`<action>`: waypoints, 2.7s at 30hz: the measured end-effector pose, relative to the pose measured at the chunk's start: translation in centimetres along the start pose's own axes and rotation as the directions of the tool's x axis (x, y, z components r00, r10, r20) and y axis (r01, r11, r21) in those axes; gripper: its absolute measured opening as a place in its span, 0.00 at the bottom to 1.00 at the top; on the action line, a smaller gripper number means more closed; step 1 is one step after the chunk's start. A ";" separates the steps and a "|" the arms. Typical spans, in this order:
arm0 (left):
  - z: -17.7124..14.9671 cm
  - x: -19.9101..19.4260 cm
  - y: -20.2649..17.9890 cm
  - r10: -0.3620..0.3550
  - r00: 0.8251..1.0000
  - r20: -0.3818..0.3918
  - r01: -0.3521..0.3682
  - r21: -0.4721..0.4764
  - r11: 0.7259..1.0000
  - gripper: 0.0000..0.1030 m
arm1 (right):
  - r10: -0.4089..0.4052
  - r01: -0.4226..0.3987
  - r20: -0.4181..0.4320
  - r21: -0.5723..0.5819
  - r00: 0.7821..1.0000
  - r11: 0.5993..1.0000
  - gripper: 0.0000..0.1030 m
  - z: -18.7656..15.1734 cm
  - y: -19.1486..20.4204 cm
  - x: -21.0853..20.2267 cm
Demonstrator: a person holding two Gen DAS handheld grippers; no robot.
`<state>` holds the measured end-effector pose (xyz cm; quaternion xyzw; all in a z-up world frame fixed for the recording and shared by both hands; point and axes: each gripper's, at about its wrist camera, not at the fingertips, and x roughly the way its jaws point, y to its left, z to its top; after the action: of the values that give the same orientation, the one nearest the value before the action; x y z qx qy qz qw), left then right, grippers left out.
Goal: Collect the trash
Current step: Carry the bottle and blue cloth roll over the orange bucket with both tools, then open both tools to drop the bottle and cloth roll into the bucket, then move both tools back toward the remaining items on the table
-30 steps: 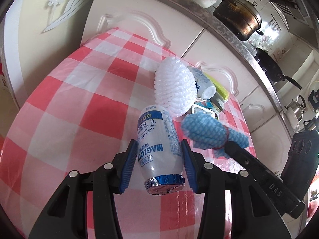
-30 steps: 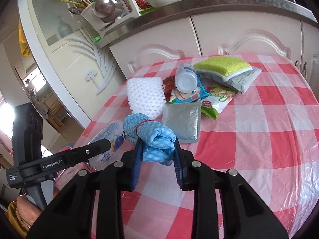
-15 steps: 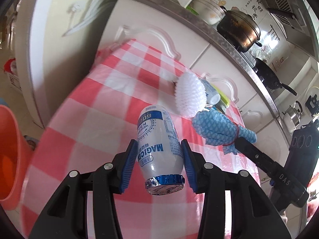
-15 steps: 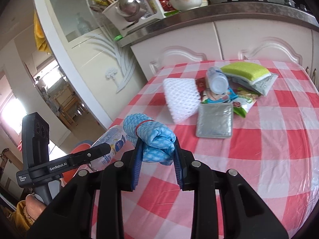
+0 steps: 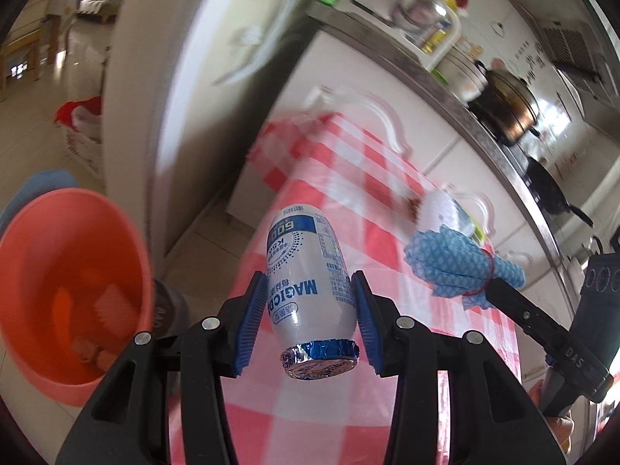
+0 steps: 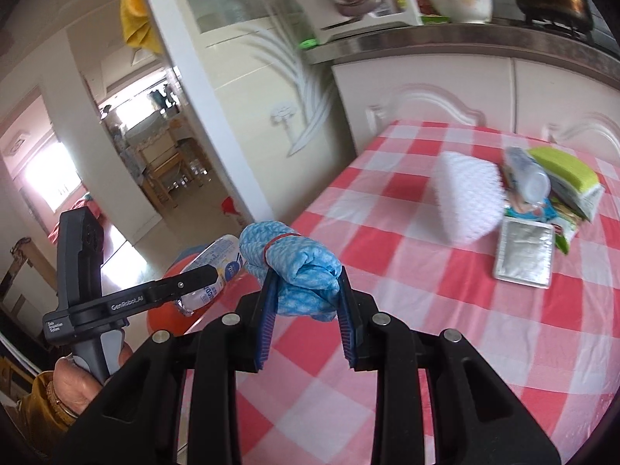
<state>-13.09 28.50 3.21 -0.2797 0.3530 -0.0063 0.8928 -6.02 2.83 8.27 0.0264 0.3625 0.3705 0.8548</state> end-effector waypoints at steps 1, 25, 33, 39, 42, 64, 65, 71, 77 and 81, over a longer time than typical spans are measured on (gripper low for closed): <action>0.1 -0.4 0.9 0.011 1.000 0.006 -0.011 -0.013 1.000 0.45 | 0.014 -0.014 -0.010 -0.013 1.000 1.000 0.29 0.1 0.9 0.5; -1.5 -4.6 17.7 0.238 0.971 0.025 -0.221 -0.291 0.931 0.45 | 0.100 -0.201 -0.325 -0.295 0.940 0.934 0.30 -0.7 17.2 14.7; -2.4 -3.5 19.6 0.245 0.969 -0.014 -0.236 -0.326 0.916 0.45 | 0.084 -0.224 -0.396 -0.324 0.914 0.919 0.34 -2.1 19.1 17.9; -2.9 -3.2 20.3 0.266 0.963 -0.027 -0.260 -0.338 0.905 0.69 | 0.106 -0.233 -0.415 -0.269 0.904 0.934 0.68 -2.4 18.2 18.8; -2.8 -3.5 20.1 0.273 0.962 -0.021 -0.265 -0.321 0.909 0.73 | 0.134 -0.235 -0.384 -0.228 0.914 0.945 0.77 -1.9 17.3 17.9; -1.2 -4.5 14.2 0.269 0.961 0.061 -0.247 -0.238 0.939 0.87 | 0.113 -0.114 -0.110 -0.005 0.988 0.993 0.91 0.0 5.5 8.3; -1.1 -4.5 13.7 0.261 0.963 0.069 -0.240 -0.227 0.944 0.87 | 0.111 -0.112 -0.105 -0.006 0.988 0.994 0.91 0.0 5.5 8.2; -0.3 -4.2 9.9 0.208 0.975 0.080 -0.194 -0.155 0.969 0.89 | 0.097 -0.098 -0.077 -0.018 0.992 0.995 0.92 -0.5 4.2 7.0; 0.1 -3.4 5.9 0.171 0.982 0.075 -0.165 -0.077 0.983 0.89 | 0.093 -0.094 -0.046 -0.012 0.995 0.996 0.92 -0.6 3.0 5.3; 0.1 -2.9 3.8 0.159 0.985 0.063 -0.157 -0.040 0.987 0.89 | 0.092 -0.092 -0.023 0.001 0.996 0.996 0.92 -0.5 1.9 4.4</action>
<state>-15.86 32.38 3.15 -0.2665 0.3445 0.0799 0.8966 -5.49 6.97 5.83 0.0387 0.3708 0.4097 0.8326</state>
